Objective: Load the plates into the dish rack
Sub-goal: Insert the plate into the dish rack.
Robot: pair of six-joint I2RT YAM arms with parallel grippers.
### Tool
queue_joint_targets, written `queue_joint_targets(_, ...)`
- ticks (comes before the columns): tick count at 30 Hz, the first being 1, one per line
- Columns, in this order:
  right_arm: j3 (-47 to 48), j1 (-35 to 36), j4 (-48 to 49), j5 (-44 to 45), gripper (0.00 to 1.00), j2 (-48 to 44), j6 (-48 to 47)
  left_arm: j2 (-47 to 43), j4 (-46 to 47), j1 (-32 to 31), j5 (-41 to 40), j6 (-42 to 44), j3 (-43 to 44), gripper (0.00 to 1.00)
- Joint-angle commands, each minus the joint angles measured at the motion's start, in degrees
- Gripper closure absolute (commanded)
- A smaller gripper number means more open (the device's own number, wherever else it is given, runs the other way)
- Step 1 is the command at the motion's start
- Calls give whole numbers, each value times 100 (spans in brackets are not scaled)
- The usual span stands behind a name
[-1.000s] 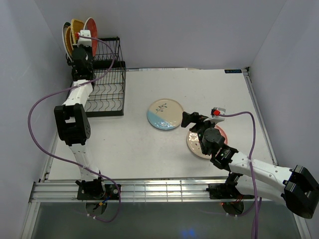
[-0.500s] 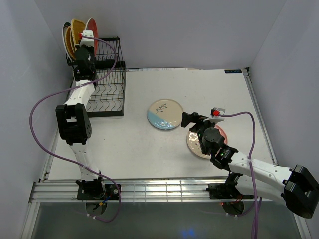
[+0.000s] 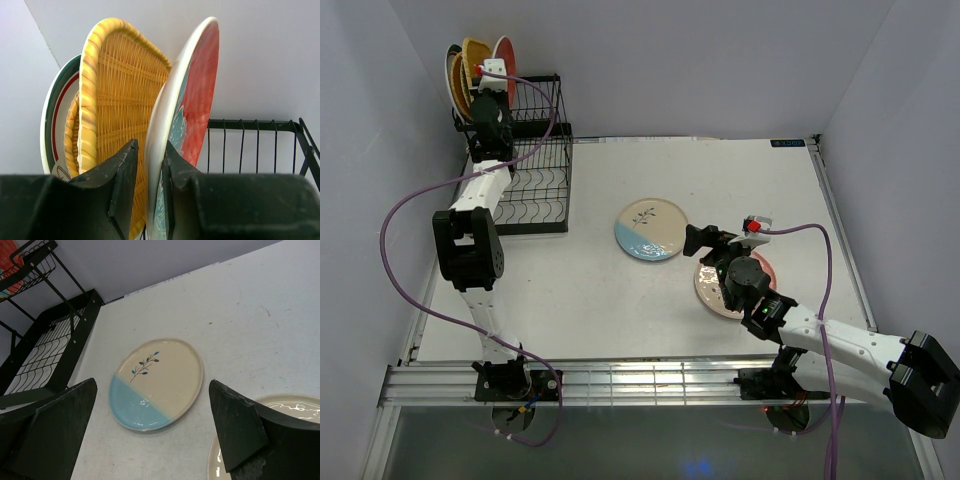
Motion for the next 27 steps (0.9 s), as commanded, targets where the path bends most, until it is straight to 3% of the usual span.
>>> queue_joint_targets(1,121,-2,254,37,2,-38,-64,-177,191,35,-67,-116,24,64)
queue_joint_targets(8,121,-2,254,37,2,-38,-64,-238,183,88,-59,-142,59,56)
queue_joint_targets(17,121,7,254,11,2,-38,-64,-370,7,114,108,-213,174,30)
queue_joint_targets(27,139,-2,219,-24,2,-47,-73,-642,-134,114,170,-274,235,13)
